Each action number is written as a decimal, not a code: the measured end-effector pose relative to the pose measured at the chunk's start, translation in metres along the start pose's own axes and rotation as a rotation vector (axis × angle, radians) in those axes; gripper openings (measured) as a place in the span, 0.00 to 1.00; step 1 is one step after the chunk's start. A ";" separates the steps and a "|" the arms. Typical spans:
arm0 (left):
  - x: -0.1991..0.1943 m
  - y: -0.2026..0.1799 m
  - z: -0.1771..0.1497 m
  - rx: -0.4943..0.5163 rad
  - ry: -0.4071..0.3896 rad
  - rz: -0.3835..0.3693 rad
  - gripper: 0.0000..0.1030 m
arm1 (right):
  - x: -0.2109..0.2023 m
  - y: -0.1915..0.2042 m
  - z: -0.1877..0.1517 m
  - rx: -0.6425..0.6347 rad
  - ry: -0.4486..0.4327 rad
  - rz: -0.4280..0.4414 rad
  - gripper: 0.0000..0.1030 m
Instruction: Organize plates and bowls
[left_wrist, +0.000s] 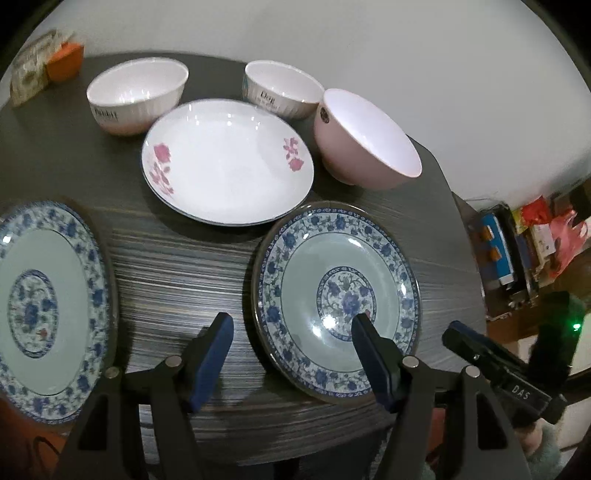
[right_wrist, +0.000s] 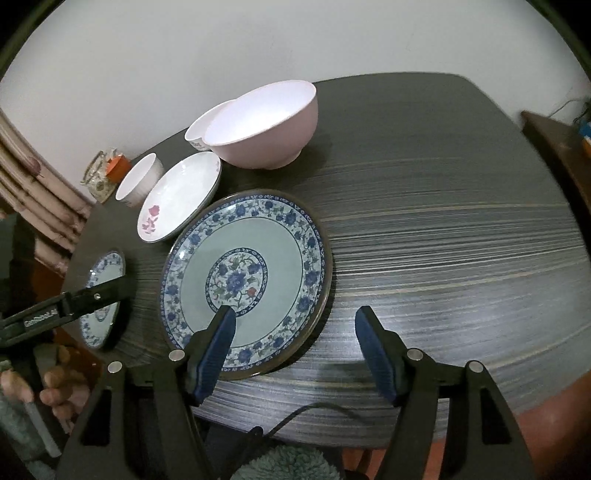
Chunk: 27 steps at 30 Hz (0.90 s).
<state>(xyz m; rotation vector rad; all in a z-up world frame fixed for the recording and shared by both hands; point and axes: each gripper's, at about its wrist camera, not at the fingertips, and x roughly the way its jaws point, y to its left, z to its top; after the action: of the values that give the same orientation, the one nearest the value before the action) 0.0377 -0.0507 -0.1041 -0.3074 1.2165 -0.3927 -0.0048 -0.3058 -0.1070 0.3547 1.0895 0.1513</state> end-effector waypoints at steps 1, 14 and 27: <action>0.002 0.002 0.002 -0.014 0.009 -0.009 0.66 | 0.003 -0.003 0.002 0.002 0.013 0.021 0.63; 0.040 0.012 0.019 -0.091 0.107 -0.072 0.64 | 0.046 -0.036 0.018 0.093 0.122 0.192 0.43; 0.051 0.013 0.025 -0.085 0.137 -0.059 0.47 | 0.069 -0.042 0.026 0.106 0.151 0.250 0.33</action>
<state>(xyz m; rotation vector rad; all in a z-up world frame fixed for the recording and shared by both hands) 0.0781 -0.0619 -0.1446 -0.3954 1.3628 -0.4192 0.0481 -0.3301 -0.1687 0.5824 1.2021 0.3475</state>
